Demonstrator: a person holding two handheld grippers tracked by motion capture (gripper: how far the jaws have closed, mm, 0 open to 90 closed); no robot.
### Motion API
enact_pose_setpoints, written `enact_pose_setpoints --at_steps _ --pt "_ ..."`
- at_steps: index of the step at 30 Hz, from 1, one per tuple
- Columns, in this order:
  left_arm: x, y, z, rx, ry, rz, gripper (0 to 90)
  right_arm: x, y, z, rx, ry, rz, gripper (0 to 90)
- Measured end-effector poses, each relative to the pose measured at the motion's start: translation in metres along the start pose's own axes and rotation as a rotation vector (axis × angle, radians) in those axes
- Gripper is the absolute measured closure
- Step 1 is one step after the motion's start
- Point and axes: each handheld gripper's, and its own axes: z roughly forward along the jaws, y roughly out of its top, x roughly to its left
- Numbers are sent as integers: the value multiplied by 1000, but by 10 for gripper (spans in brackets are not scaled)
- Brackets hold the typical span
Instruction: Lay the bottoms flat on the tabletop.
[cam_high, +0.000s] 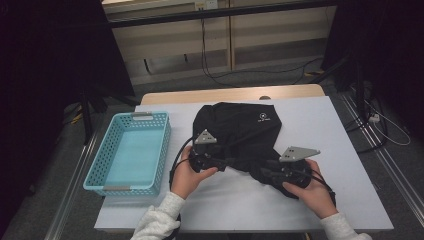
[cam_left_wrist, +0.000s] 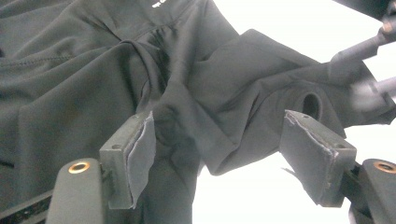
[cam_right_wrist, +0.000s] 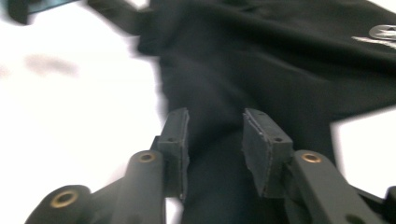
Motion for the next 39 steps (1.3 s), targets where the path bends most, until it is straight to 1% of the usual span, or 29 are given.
enact_pose_setpoints --at_steps 2,3,5,7,9,11,13,14,16,17,19,20,21,23,25,26,28,33,35,37,39 --pt "0 0 0 2 1 2 275 7 0 5 29 30 -28 645" --pt "0 0 0 5 1 4 275 10 -1 8 42 34 -28 643" --pt "0 0 1 9 0 4 274 13 -4 17 76 36 -40 638" --pt "0 0 1 11 1 3 273 13 -7 25 106 28 -58 633" --pt "1 -1 0 9 3 2 271 12 -9 29 129 24 -60 631" --pt "2 -2 0 9 6 -7 267 11 -9 31 115 18 -50 621" --pt "3 -2 0 23 11 -2 262 10 -9 32 116 13 -53 620" --pt "3 -2 1 24 12 -4 258 10 -9 33 115 9 -58 639" --pt "3 -3 1 23 11 -6 251 10 -9 33 114 -4 -75 718" --pt "2 -3 2 23 11 -7 250 9 -9 33 112 0 -77 766" --pt "2 -3 2 24 10 -6 248 5 -10 32 110 10 -58 877" --pt "2 -3 2 25 12 -7 248 2 -10 31 113 29 -37 876" --pt "3 -3 2 26 15 -7 247 1 -10 30 112 37 -22 880" --pt "3 -3 1 22 16 -9 247 0 -11 28 120 42 -21 888" --pt "4 -2 1 23 19 -12 246 0 -10 27 121 59 -15 890" --pt "4 -2 0 20 18 -13 246 0 -10 26 115 73 -6 891" --pt "4 -2 0 22 16 -14 245 0 -9 24 105 93 -4 891" --pt "4 -2 -1 23 17 -9 245 -1 -6 14 67 117 15 891" --pt "4 -2 -1 25 17 -7 245 -1 -6 10 62 120 27 892" --pt "4 -2 -1 26 18 -8 245 -1 -6 8 48 137 41 892" --pt "3 -2 -1 20 18 -7 246 0 -5 6 38 154 44 892"
